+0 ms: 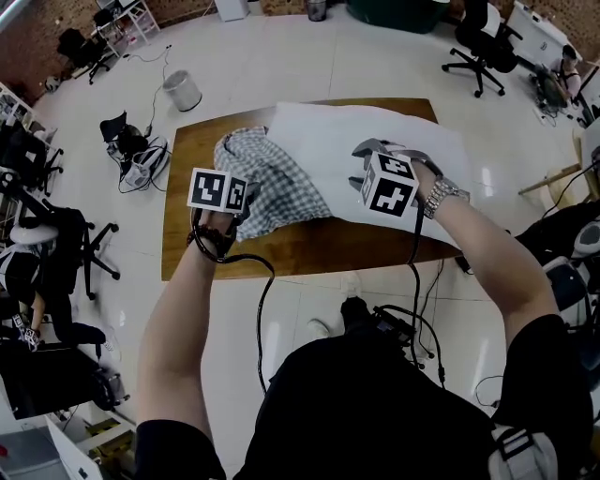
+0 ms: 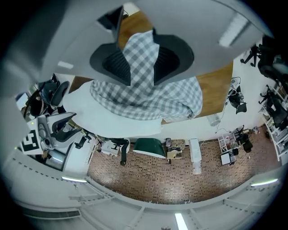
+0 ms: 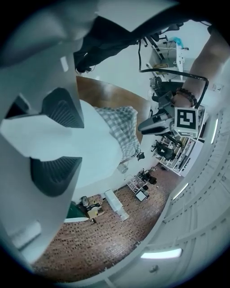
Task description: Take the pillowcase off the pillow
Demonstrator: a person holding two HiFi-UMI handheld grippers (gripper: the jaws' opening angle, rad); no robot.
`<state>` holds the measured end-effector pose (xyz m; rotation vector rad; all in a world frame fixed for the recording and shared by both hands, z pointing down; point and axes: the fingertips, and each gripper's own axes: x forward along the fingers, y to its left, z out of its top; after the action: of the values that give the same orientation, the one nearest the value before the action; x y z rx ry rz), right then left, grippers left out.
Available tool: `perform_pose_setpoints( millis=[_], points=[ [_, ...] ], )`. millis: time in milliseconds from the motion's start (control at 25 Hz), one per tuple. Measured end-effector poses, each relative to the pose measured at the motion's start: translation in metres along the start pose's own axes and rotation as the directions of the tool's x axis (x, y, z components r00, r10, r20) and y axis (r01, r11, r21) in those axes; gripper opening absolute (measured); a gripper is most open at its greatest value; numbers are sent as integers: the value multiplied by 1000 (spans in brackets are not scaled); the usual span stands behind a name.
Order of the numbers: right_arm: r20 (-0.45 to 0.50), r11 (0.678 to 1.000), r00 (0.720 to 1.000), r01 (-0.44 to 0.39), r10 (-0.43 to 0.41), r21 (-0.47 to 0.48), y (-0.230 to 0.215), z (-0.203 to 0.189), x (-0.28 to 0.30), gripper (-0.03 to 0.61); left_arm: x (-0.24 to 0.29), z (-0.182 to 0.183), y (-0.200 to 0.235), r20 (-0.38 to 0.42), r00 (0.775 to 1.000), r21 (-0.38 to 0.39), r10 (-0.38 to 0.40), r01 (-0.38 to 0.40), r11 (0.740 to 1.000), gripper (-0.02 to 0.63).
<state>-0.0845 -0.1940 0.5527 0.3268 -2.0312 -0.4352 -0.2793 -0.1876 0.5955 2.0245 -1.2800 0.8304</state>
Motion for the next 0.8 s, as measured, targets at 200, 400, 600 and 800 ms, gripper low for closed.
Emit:
perform_pose_setpoints(
  millis=[200,400,600,800],
  points=[
    [-8,999,1000,6,-6,-31,34,13,6,218,-3,-25,-20,13,1000,25,-29,28,999,210],
    [-21,998,1000,16,-17,-56,58,18,17,235,2,-47,-32,15,999,24,-40,39,999,239],
    [-25,994,998,62,-64,-93,77,22,29,236,10,-70,-37,19,1000,-7,-17,17,1000,269],
    [-49,984,991,119,-127,-136,82,13,49,236,26,-86,-29,5,999,-45,40,-40,998,275]
  ],
)
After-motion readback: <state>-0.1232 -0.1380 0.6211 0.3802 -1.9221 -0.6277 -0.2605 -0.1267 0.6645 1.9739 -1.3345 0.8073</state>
